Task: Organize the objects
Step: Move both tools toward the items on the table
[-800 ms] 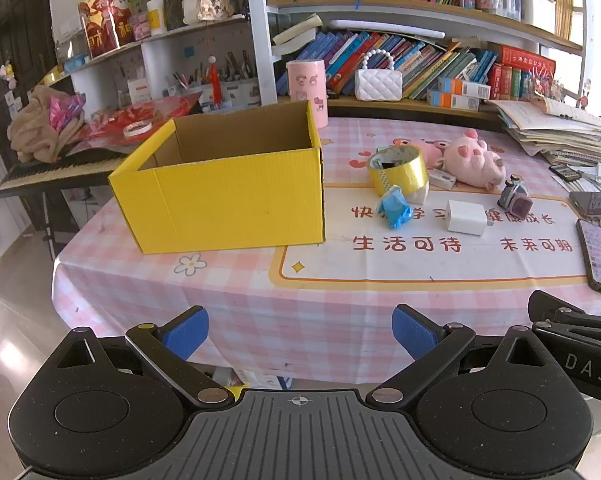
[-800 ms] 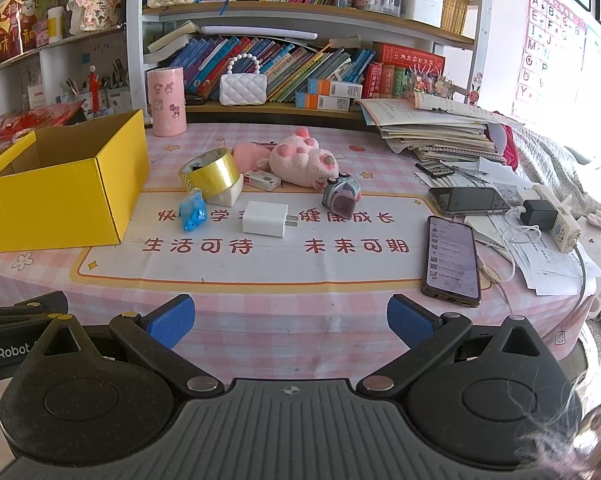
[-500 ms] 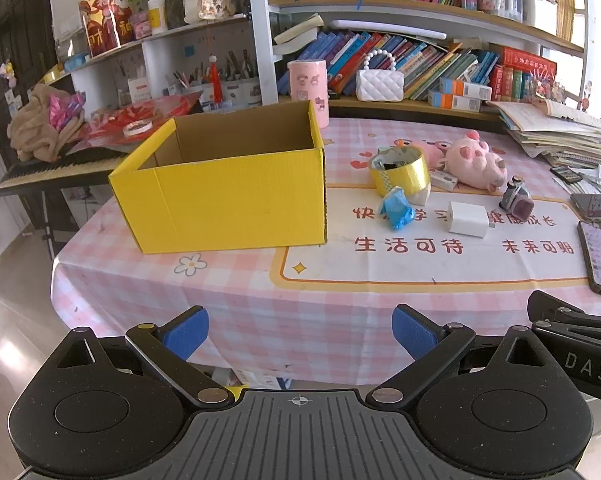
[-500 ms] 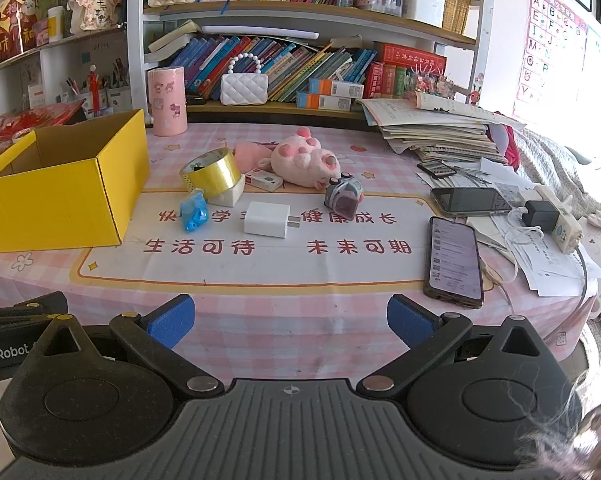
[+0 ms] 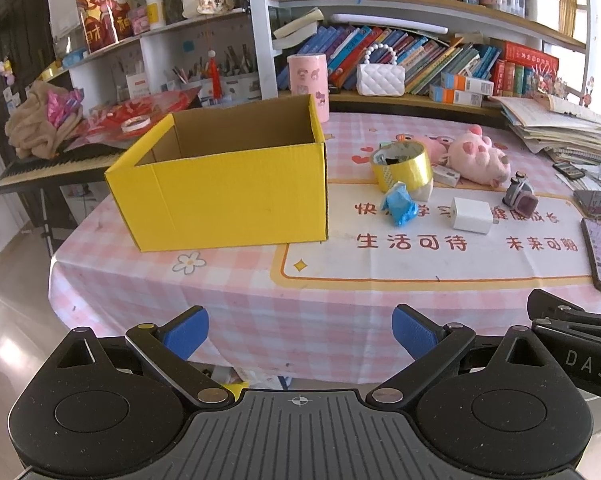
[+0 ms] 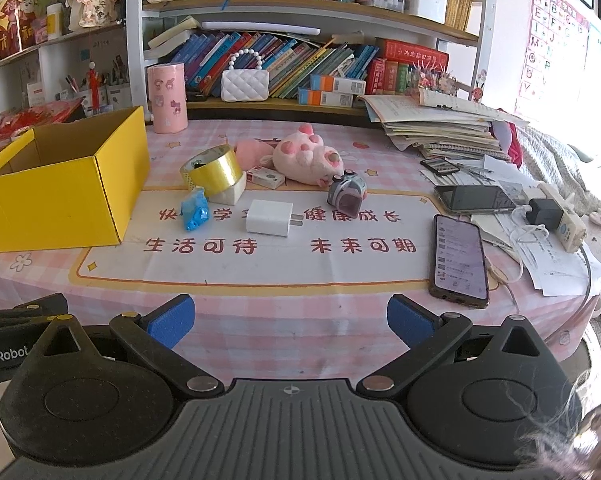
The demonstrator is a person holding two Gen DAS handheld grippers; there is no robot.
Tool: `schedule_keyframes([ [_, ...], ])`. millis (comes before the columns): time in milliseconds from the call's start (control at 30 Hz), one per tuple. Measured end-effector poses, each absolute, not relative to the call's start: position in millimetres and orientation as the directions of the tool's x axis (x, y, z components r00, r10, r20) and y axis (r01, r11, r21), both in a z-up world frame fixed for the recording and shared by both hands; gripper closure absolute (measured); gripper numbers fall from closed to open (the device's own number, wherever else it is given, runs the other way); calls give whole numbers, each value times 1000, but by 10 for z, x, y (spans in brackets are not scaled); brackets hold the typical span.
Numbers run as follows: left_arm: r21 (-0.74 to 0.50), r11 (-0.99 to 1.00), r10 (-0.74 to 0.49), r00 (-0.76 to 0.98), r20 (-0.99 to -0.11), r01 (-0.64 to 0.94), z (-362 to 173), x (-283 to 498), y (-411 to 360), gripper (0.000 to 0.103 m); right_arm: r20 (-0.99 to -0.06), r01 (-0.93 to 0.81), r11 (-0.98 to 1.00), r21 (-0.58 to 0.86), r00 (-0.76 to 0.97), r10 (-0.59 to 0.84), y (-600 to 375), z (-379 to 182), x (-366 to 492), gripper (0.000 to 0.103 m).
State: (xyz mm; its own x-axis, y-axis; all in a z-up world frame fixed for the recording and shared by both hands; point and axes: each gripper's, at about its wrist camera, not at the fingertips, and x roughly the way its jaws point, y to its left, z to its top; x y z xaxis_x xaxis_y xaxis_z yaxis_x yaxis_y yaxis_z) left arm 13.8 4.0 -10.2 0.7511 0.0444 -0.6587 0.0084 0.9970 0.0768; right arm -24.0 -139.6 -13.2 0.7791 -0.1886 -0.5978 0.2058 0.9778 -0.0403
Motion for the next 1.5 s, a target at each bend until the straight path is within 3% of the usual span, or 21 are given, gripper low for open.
schedule_keyframes([
  [233, 127, 992, 100, 701, -706, -13, -123, 125, 5, 3, -620, 180, 983, -24, 769, -156, -1468, -199, -215, 0],
  [467, 176, 984, 113, 752, -650, 5, 92, -29, -76, 3, -617, 194, 981, -22, 769, -166, -1515, -125, -301, 0],
  [767, 75, 997, 77, 722, -687, -35, 4, 87, 47, 3, -594, 144, 988, -62, 790, -152, -1481, -110, -307, 0],
  [1500, 17, 999, 35, 692, -721, -33, -166, 690, -511, 3, -624, 128, 992, -16, 774, -110, -2169, -230, 436, 0],
])
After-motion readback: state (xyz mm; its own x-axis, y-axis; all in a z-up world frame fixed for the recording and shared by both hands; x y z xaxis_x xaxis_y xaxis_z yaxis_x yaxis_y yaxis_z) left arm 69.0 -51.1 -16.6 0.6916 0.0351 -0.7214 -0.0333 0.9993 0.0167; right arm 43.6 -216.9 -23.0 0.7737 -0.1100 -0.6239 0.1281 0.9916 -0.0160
